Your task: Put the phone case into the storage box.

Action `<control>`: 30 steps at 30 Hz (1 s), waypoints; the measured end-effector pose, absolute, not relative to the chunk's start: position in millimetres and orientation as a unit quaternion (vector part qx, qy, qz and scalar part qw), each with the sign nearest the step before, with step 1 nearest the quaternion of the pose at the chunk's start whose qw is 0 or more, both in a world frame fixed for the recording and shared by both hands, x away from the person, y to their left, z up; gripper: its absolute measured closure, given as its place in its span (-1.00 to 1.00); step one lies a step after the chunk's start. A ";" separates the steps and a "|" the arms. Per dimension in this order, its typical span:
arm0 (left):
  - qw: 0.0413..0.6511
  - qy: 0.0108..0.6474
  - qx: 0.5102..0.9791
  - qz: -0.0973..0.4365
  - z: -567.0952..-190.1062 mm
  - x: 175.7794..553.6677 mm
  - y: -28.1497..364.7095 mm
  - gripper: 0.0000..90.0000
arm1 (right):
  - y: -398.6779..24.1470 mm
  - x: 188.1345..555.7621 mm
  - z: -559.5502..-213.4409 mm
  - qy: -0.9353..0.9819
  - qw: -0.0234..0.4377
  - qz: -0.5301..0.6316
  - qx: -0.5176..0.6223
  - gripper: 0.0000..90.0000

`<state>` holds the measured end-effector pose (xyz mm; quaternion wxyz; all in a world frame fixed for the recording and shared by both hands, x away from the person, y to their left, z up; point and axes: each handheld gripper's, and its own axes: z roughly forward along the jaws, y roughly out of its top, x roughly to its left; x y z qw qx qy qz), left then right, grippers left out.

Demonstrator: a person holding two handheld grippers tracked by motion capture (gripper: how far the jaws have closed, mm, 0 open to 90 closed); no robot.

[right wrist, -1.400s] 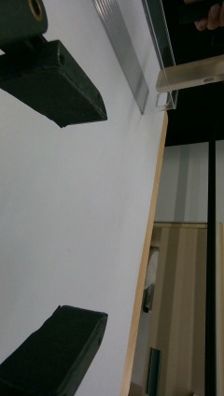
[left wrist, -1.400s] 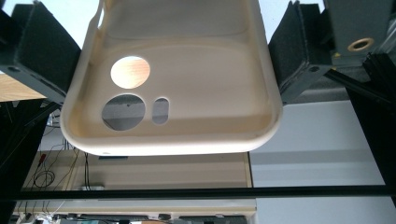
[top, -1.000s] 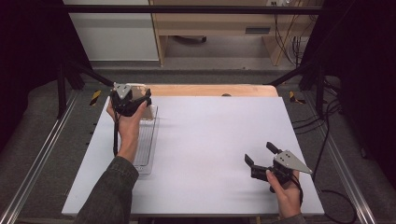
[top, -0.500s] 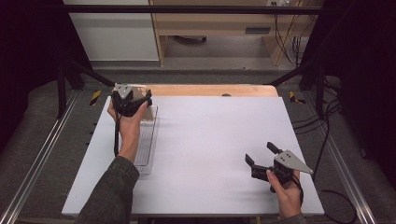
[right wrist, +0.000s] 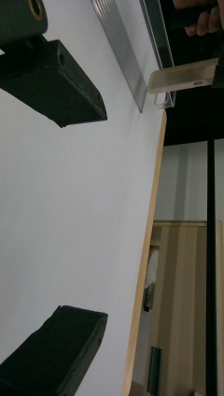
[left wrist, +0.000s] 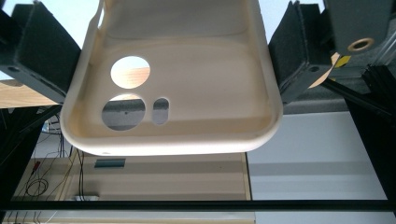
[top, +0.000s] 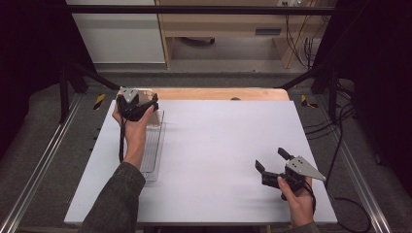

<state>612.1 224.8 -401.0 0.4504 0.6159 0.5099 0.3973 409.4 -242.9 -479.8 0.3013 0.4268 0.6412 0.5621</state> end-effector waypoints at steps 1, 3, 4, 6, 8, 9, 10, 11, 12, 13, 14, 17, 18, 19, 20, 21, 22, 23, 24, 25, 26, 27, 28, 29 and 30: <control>0.452 0.511 0.615 0.396 -401.3 612.4 224.8 -0.76 | -243.0 409.4 -479.8 0.641 0.301 0.562 0.427 -0.90; 0.455 0.512 0.613 0.395 -401.7 612.9 224.4 -0.76 | -243.0 409.4 -479.8 0.641 0.301 0.562 0.427 -0.90; 0.455 0.511 0.613 0.395 -402.1 613.2 223.9 -0.76 | -242.9 409.4 -479.8 0.641 0.301 0.562 0.427 -0.90; 0.456 0.511 0.613 0.395 -402.9 613.7 223.5 -0.76 | -242.9 409.4 -479.8 0.641 0.301 0.562 0.427 -0.90; 0.456 0.511 0.612 0.395 -403.6 614.2 223.6 -0.76 | -243.1 409.3 -479.8 0.641 0.301 0.562 0.427 -0.90; 0.456 0.511 0.612 0.395 -403.8 614.5 223.6 -0.76 | -243.2 409.3 -479.8 0.641 0.300 0.562 0.427 -0.90; 0.457 0.511 0.611 0.395 -403.9 614.7 223.6 -0.76 | -243.3 409.3 -479.8 0.641 0.300 0.562 0.428 -0.90; 0.458 0.510 0.611 0.396 -404.0 614.9 223.6 -0.76 | -243.4 409.3 -479.8 0.641 0.300 0.562 0.428 -0.90; 0.460 0.509 0.610 0.395 -404.2 615.1 223.6 -0.76 | -243.6 409.3 -479.7 0.641 0.300 0.562 0.428 -0.90; 0.462 0.508 0.611 0.395 -404.5 615.3 223.4 -0.76 | -243.7 409.4 -479.8 0.641 0.300 0.562 0.428 -0.90; 0.461 0.506 0.612 0.396 -404.9 615.5 223.1 -0.76 | -243.7 409.4 -479.9 0.641 0.300 0.562 0.428 -0.90; 0.460 0.503 0.613 0.399 -407.2 616.3 222.8 -0.76 | -243.3 409.7 -480.3 0.643 0.300 0.561 0.427 -0.90; 0.461 0.504 0.612 0.398 -408.2 616.7 223.1 -0.76 | -243.1 409.8 -480.4 0.643 0.299 0.561 0.426 -0.90; 0.462 0.505 0.611 0.398 -409.3 617.1 223.2 -0.76 | -242.8 409.8 -480.5 0.643 0.299 0.561 0.427 -0.90; 0.463 0.506 0.610 0.397 -410.4 617.3 223.4 -0.76 | -242.7 409.8 -480.6 0.643 0.299 0.561 0.426 -0.90; 0.463 0.507 0.609 0.397 -411.4 617.7 223.6 -0.76 | -242.7 409.9 -480.6 0.643 0.299 0.561 0.426 -0.90; 0.463 0.508 0.608 0.398 -412.5 618.1 223.7 -0.76 | -242.6 409.9 -480.7 0.643 0.298 0.561 0.427 -0.90; 0.462 0.509 0.607 0.399 -413.5 618.3 223.9 -0.76 | -242.6 410.0 -480.8 0.644 0.298 0.561 0.426 -0.90; 0.463 0.509 0.606 0.399 -414.4 618.5 224.1 -0.76 | -242.7 410.0 -480.9 0.644 0.298 0.561 0.426 -0.90; 0.463 0.510 0.606 0.399 -415.2 618.6 224.3 -0.76 | -242.6 410.0 -481.0 0.644 0.298 0.561 0.427 -0.90; 0.463 0.510 0.604 0.400 -415.8 618.6 224.3 -0.76 | -242.5 410.1 -481.1 0.644 0.298 0.561 0.427 -0.90; 0.463 0.512 0.602 0.401 -416.4 618.6 224.5 -0.76 | -242.3 410.2 -481.2 0.644 0.298 0.561 0.427 -0.90; 0.464 0.514 0.600 0.401 -416.9 618.6 224.9 -0.76 | -242.2 410.3 -481.3 0.644 0.297 0.561 0.427 -0.90; 0.464 0.515 0.599 0.401 -417.3 618.8 225.3 -0.76 | -242.0 410.2 -481.3 0.644 0.297 0.561 0.427 -0.90; 0.462 0.515 0.600 0.402 -417.8 619.0 225.4 -0.76 | -242.0 410.2 -481.3 0.644 0.297 0.561 0.427 -0.90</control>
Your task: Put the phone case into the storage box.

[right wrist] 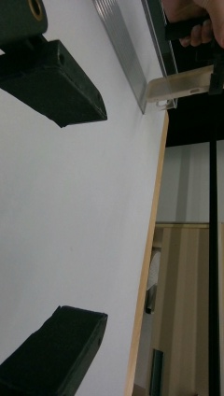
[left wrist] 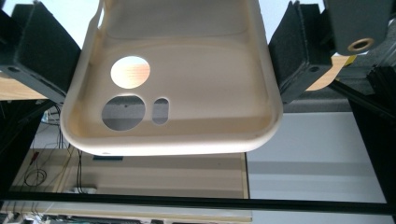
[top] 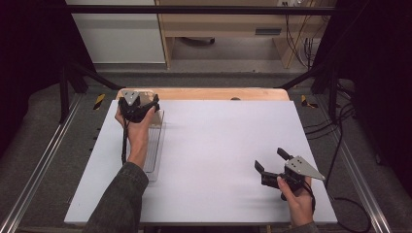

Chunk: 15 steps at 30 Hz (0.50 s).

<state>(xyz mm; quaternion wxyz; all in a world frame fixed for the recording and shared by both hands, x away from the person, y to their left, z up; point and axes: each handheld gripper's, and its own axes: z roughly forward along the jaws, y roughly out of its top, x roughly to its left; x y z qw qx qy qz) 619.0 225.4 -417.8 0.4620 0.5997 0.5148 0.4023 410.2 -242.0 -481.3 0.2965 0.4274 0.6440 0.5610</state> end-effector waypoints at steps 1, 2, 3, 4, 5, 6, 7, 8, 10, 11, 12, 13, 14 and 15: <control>0.460 0.515 0.601 0.404 -418.0 619.0 225.5 -0.76 | -242.0 410.2 -481.4 0.644 0.296 0.561 0.427 -0.90; 0.460 0.514 0.600 0.405 -418.3 619.1 225.6 -0.76 | -242.1 410.2 -481.4 0.644 0.297 0.561 0.427 -0.90; 0.460 0.514 0.600 0.405 -418.5 619.2 225.5 -0.76 | -242.1 410.3 -481.5 0.644 0.297 0.561 0.427 -0.90; 0.460 0.513 0.600 0.406 -418.5 619.4 225.4 -0.76 | -242.2 410.3 -481.5 0.644 0.296 0.561 0.427 -0.90; 0.460 0.512 0.601 0.407 -418.6 619.5 225.1 -0.76 | -242.3 410.4 -481.6 0.644 0.296 0.562 0.427 -0.90; 0.460 0.510 0.602 0.408 -418.8 619.6 224.8 -0.76 | -242.3 410.6 -481.7 0.644 0.296 0.561 0.427 -0.90; 0.459 0.510 0.603 0.408 -419.1 619.8 224.5 -0.76 | -242.3 410.6 -481.9 0.645 0.296 0.561 0.427 -0.90; 0.457 0.510 0.604 0.408 -419.4 619.9 224.2 -0.76 | -242.3 410.6 -481.9 0.644 0.295 0.562 0.427 -0.90; 0.454 0.510 0.606 0.408 -420.0 620.2 223.8 -0.76 | -242.3 410.6 -482.0 0.644 0.294 0.562 0.428 -0.90; 0.453 0.510 0.607 0.408 -420.2 620.3 223.7 -0.76 | -242.3 410.7 -482.1 0.644 0.294 0.562 0.428 -0.90; 0.452 0.511 0.607 0.407 -420.4 620.4 223.6 -0.76 | -242.3 410.7 -482.2 0.644 0.293 0.562 0.428 -0.90; 0.451 0.512 0.608 0.407 -420.6 620.5 223.5 -0.76 | -242.2 410.7 -482.3 0.644 0.293 0.562 0.428 -0.90; 0.450 0.513 0.608 0.405 -420.8 620.6 223.5 -0.76 | -242.1 410.7 -482.3 0.644 0.293 0.562 0.428 -0.90; 0.449 0.514 0.609 0.405 -420.9 620.6 223.5 -0.76 | -241.9 410.7 -482.4 0.645 0.292 0.562 0.428 -0.90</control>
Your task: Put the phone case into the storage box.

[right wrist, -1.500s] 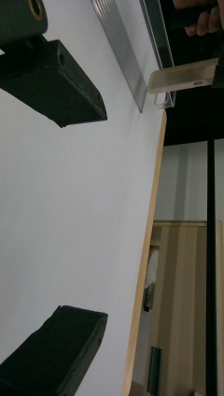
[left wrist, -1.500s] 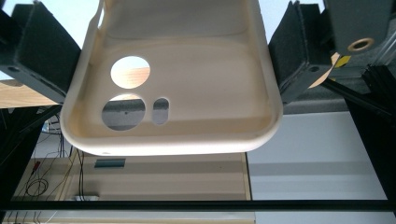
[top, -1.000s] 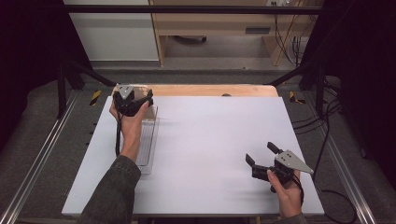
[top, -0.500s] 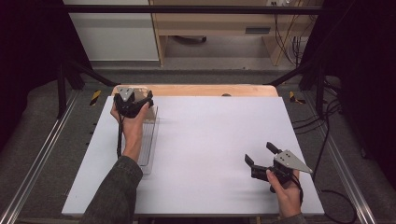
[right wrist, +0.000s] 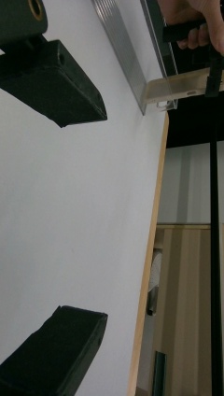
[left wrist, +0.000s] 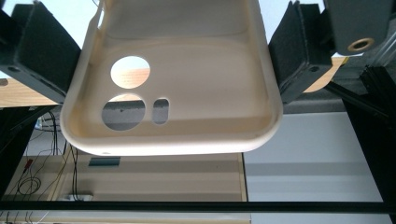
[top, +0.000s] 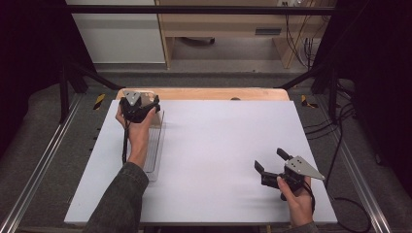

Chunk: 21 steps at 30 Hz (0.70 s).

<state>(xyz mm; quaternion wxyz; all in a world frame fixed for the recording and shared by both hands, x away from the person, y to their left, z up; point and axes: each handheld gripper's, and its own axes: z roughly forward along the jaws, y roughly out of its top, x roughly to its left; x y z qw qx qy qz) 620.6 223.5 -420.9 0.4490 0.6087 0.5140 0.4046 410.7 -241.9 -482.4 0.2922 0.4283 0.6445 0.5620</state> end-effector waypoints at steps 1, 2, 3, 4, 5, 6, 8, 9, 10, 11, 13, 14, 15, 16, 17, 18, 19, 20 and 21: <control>0.449 0.514 0.609 0.404 -421.0 620.7 223.4 -0.76 | -241.8 410.7 -482.4 0.645 0.292 0.562 0.428 -0.90; 0.448 0.514 0.609 0.404 -420.8 620.8 223.3 -0.76 | -241.7 410.6 -482.4 0.645 0.291 0.562 0.429 -0.90; 0.447 0.515 0.609 0.404 -420.5 620.8 223.1 -0.76 | -241.7 410.7 -482.5 0.645 0.291 0.562 0.429 -0.90; 0.446 0.516 0.609 0.404 -420.2 620.7 223.0 -0.76 | -241.7 410.7 -482.6 0.645 0.290 0.562 0.429 -0.90; 0.446 0.517 0.609 0.404 -419.9 620.6 222.8 -0.76 | -241.8 410.8 -482.7 0.645 0.289 0.562 0.429 -0.90; 0.445 0.518 0.609 0.403 -419.7 620.5 222.8 -0.76 | -242.0 410.8 -482.7 0.644 0.289 0.563 0.430 -0.90; 0.445 0.519 0.609 0.402 -419.0 620.5 223.1 -0.76 | -242.3 410.8 -482.6 0.644 0.289 0.563 0.429 -0.90; 0.445 0.520 0.609 0.401 -418.8 620.7 223.3 -0.76 | -242.2 410.7 -482.6 0.644 0.289 0.563 0.430 -0.90; 0.444 0.522 0.609 0.400 -418.4 620.5 223.4 -0.76 | -242.2 410.7 -482.6 0.644 0.289 0.563 0.430 -0.90; 0.443 0.523 0.609 0.400 -418.1 620.3 223.1 -0.76 | -242.0 410.7 -482.6 0.644 0.289 0.563 0.430 -0.90; 0.441 0.522 0.610 0.400 -417.2 619.9 222.5 -0.76 | -241.8 410.7 -482.6 0.644 0.288 0.563 0.430 -0.90; 0.441 0.522 0.611 0.400 -416.6 619.8 222.4 -0.76 | -241.6 410.6 -482.6 0.644 0.288 0.564 0.430 -0.90; 0.442 0.523 0.610 0.399 -415.8 619.5 222.6 -0.76 | -241.4 410.5 -482.5 0.644 0.288 0.564 0.430 -0.90; 0.442 0.525 0.608 0.399 -414.7 619.2 222.7 -0.76 | -241.4 410.5 -482.5 0.644 0.288 0.564 0.430 -0.90; 0.441 0.524 0.610 0.398 -413.2 619.2 222.6 -0.76 | -241.5 410.5 -482.5 0.644 0.288 0.564 0.430 -0.90; 0.441 0.523 0.610 0.399 -411.5 619.2 222.3 -0.76 | -241.6 410.6 -482.5 0.644 0.288 0.564 0.430 -0.90; 0.441 0.523 0.611 0.399 -409.7 619.4 222.0 -0.76 | -241.6 410.6 -482.5 0.644 0.288 0.564 0.430 -0.90; 0.441 0.523 0.612 0.396 -408.1 619.8 221.2 -0.76 | -241.6 410.6 -482.6 0.644 0.288 0.564 0.430 -0.90; 0.440 0.523 0.614 0.394 -406.8 620.5 220.3 -0.76 | -241.5 410.6 -482.6 0.644 0.287 0.564 0.430 -0.90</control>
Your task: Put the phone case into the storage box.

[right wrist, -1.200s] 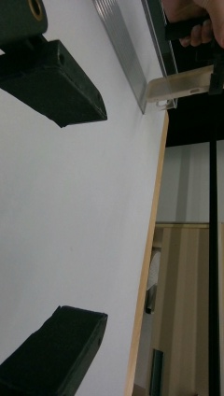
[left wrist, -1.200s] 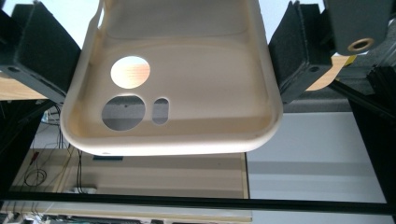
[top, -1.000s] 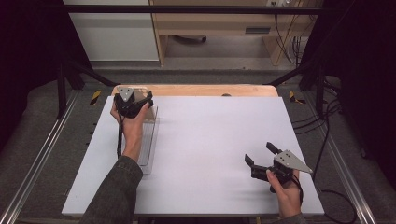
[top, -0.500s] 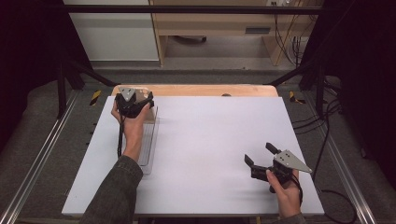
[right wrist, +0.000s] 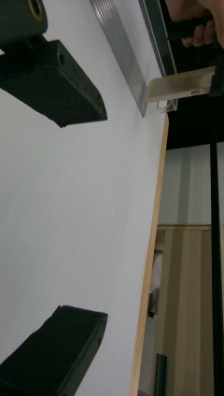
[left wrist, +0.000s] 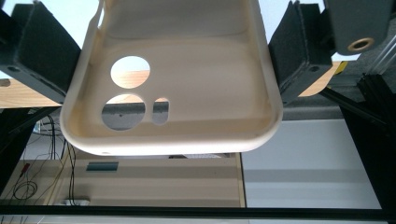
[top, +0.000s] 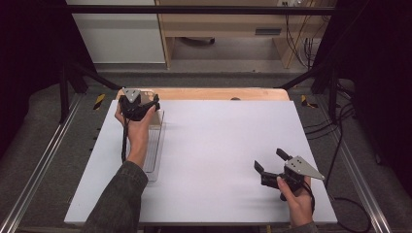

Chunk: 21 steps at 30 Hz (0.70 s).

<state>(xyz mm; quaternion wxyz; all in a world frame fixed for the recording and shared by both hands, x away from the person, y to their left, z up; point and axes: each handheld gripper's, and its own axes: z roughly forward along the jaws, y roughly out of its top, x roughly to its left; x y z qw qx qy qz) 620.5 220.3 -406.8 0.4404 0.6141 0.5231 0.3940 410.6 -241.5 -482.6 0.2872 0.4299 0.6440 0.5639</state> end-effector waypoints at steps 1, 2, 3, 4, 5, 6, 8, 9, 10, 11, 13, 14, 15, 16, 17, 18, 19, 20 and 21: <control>0.437 0.522 0.618 0.393 -406.1 621.3 219.5 -0.76 | -241.4 410.5 -482.6 0.644 0.287 0.564 0.430 -0.90; 0.435 0.523 0.619 0.393 -405.8 621.9 218.7 -0.76 | -241.1 410.5 -482.6 0.644 0.286 0.564 0.430 -0.90; 0.434 0.526 0.618 0.392 -406.1 622.6 218.5 -0.76 | -241.1 410.6 -482.7 0.645 0.286 0.564 0.429 -0.90; 0.431 0.529 0.618 0.390 -406.9 623.0 218.6 -0.76 | -241.1 410.7 -482.8 0.645 0.286 0.564 0.429 -0.90; 0.429 0.531 0.619 0.388 -407.8 623.6 218.8 -0.76 | -241.1 410.7 -482.9 0.646 0.286 0.564 0.429 -0.90; 0.426 0.533 0.620 0.388 -408.8 624.1 218.9 -0.76 | -241.3 410.7 -482.9 0.645 0.286 0.564 0.429 -0.90; 0.421 0.535 0.622 0.386 -410.6 625.1 219.4 -0.76 | -241.6 410.7 -482.9 0.645 0.286 0.564 0.429 -0.90; 0.420 0.537 0.622 0.385 -411.3 625.6 219.4 -0.76 | -241.7 410.8 -482.9 0.645 0.286 0.564 0.429 -0.90; 0.419 0.537 0.622 0.384 -412.0 626.1 219.3 -0.76 | -241.8 410.8 -483.0 0.645 0.286 0.564 0.430 -0.90; 0.418 0.538 0.623 0.384 -412.5 626.4 219.3 -0.76 | -241.9 410.9 -483.1 0.645 0.286 0.564 0.430 -0.90; 0.418 0.538 0.622 0.385 -413.1 627.0 219.2 -0.77 | -241.8 411.0 -483.2 0.645 0.286 0.564 0.430 -0.90; 0.418 0.539 0.621 0.385 -413.1 627.2 219.3 -0.76 | -241.7 411.0 -483.2 0.645 0.285 0.564 0.430 -0.90; 0.417 0.541 0.621 0.384 -412.9 627.4 219.3 -0.76 | -241.6 411.1 -483.3 0.645 0.285 0.564 0.429 -0.90; 0.417 0.542 0.621 0.384 -412.5 627.4 219.5 -0.76 | -241.5 411.1 -483.3 0.645 0.285 0.564 0.429 -0.90; 0.416 0.544 0.620 0.383 -412.0 627.3 219.7 -0.76 | -241.3 411.1 -483.4 0.646 0.284 0.564 0.430 -0.90; 0.416 0.547 0.618 0.382 -411.6 627.3 220.0 -0.76 | -241.2 411.1 -483.4 0.646 0.284 0.564 0.429 -0.90; 0.416 0.549 0.617 0.380 -411.1 627.6 220.5 -0.77 | -241.2 411.1 -483.4 0.646 0.284 0.564 0.430 -0.90; 0.417 0.551 0.616 0.379 -410.7 627.6 220.9 -0.76 | -241.0 411.0 -483.3 0.645 0.284 0.564 0.429 -0.90; 0.417 0.553 0.615 0.377 -410.4 627.8 221.4 -0.76 | -241.0 411.0 -483.2 0.645 0.284 0.565 0.429 -0.90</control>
